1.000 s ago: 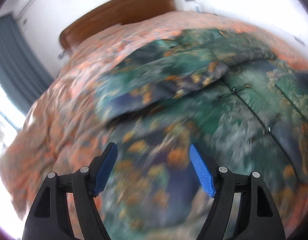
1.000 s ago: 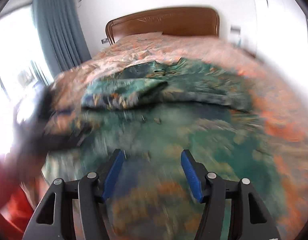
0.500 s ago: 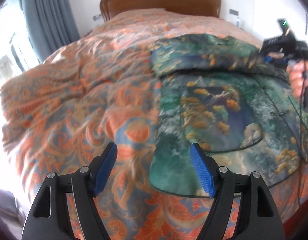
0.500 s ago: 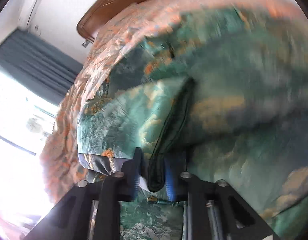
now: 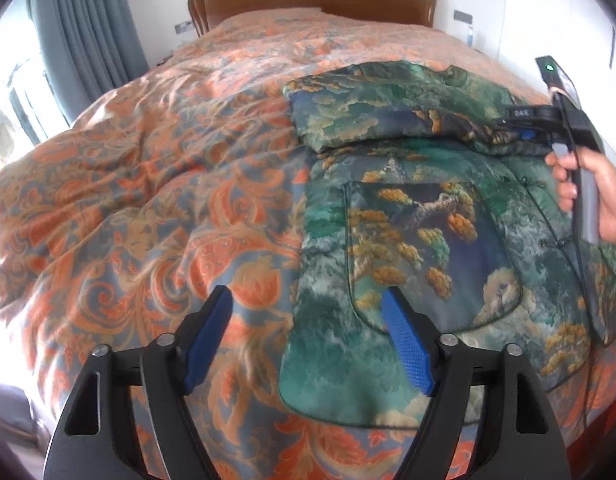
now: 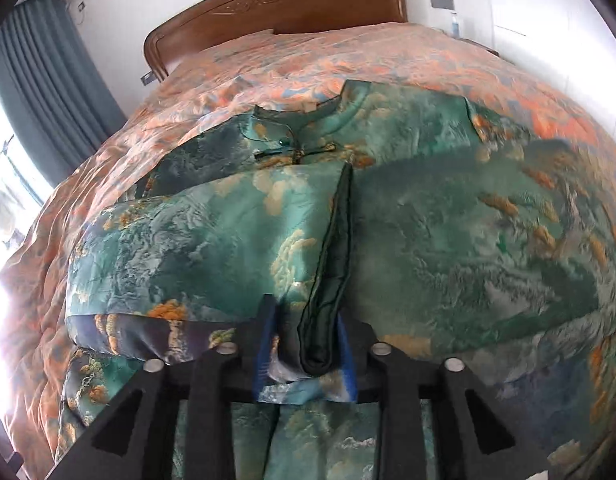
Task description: Fold large clothes
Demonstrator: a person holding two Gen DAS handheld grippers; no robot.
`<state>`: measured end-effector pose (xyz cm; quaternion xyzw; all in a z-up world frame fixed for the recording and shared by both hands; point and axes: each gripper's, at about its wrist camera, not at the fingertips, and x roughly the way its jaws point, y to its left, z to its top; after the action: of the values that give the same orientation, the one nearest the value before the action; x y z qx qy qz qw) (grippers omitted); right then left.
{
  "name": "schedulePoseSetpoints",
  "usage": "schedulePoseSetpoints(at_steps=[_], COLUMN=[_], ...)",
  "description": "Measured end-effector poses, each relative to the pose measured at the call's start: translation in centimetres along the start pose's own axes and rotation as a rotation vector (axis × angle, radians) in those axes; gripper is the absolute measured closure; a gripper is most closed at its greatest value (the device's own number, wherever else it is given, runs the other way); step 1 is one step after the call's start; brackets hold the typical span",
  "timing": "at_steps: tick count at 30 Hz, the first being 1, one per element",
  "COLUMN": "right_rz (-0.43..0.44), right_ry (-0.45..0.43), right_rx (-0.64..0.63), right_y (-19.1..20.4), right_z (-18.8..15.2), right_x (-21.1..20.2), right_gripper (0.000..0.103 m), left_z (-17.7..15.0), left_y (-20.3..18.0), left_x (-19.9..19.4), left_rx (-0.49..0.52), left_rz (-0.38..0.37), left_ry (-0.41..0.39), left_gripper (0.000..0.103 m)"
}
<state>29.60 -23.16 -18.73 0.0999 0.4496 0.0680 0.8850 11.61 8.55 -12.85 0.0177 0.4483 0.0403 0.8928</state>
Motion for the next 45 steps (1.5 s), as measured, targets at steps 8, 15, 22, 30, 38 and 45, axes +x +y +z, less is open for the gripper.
schedulePoseSetpoints(at_steps=[8,15,22,30,38,45], right_rz=[-0.062,0.093,0.093,0.093,0.128,0.130], right_ry=[-0.169,-0.202,-0.114,-0.092,-0.174,-0.123], right_rx=[-0.126,-0.100,-0.072,0.058,0.052,0.025], right_y=[-0.1,-1.3,-2.8,-6.3,-5.8,-5.3], right_z=[-2.3,-9.6,-17.2,-18.8,-17.8,-18.8], right_x=[-8.5,-16.6,-18.0,-17.7,-19.6,-18.5], right_gripper=[0.049,0.040,0.040,0.040,0.040,0.040], left_z=[10.0,16.8,15.9,18.3,23.7,23.2], left_y=[0.8,-0.8,-3.1,-1.9,-2.1,-2.2], left_x=[3.2,12.1,19.5,17.2,21.7,26.3], left_rx=[-0.029,-0.037,0.020,0.015,-0.037,-0.117], left_rz=[-0.180,-0.191,-0.158,-0.186,-0.144,-0.097], left_ry=[-0.091,-0.064,0.089,0.094,0.108,0.160], left_gripper=[0.009,0.026,0.032,0.020,0.015,0.009])
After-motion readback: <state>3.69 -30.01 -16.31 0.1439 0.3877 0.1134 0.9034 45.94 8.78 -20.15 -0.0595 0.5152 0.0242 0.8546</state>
